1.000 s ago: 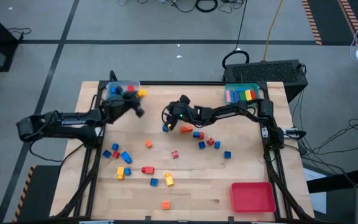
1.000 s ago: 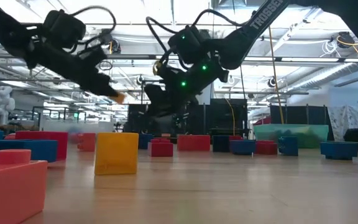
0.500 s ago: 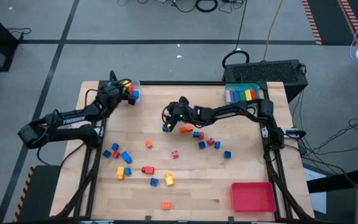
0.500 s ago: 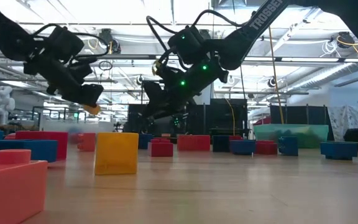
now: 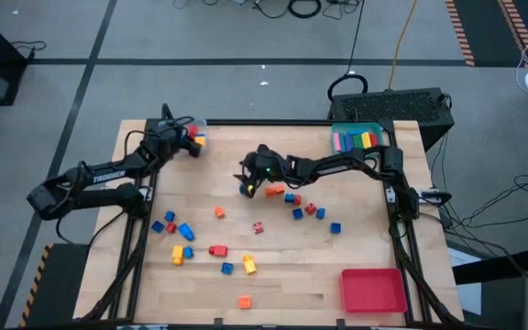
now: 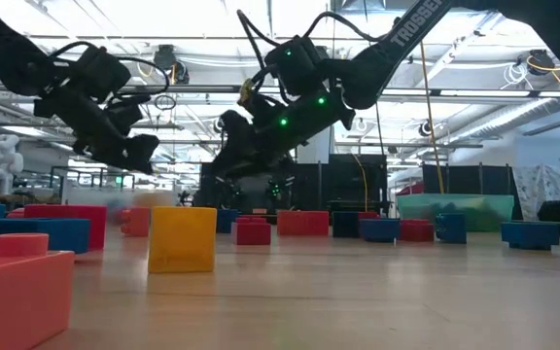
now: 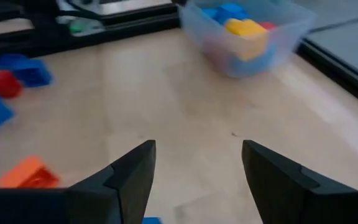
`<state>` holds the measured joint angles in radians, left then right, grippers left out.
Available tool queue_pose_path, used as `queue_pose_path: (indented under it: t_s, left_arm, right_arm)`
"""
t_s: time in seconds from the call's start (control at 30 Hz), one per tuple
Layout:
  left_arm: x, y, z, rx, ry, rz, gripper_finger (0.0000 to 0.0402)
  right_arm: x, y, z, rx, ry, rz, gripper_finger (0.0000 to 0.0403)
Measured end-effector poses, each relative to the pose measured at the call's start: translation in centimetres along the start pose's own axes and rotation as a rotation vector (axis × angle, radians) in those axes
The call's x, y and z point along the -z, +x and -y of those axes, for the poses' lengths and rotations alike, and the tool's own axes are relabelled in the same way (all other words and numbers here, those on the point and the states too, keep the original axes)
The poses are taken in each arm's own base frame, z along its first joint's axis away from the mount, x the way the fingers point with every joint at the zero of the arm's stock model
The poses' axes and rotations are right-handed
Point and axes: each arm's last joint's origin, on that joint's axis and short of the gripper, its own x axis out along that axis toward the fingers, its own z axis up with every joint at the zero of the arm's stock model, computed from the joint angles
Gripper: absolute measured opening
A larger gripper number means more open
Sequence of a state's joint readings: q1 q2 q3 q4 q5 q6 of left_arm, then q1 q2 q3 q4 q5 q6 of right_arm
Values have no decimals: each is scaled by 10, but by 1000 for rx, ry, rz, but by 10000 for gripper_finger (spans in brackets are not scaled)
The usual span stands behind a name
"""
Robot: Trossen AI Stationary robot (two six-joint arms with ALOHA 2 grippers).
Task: Sort blocks by size
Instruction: Put the big yellow game piece into the transparent bin
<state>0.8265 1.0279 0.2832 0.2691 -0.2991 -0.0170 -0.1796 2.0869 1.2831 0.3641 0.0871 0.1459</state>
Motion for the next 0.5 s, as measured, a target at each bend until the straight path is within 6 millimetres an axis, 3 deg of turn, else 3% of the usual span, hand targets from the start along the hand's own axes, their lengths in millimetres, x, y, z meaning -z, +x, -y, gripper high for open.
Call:
queue_pose_path:
  t_s: [0.23, 0.5]
  left_arm:
    - [-4, -12, 13, 202, 18, 27, 255]
    - [-9, -57, 18, 323, -67, 11, 255]
  right_arm:
    - [-3, -2, -19, -181, -71, 43, 226]
    - [-3, -6, -43, -252, -133, 81, 226]
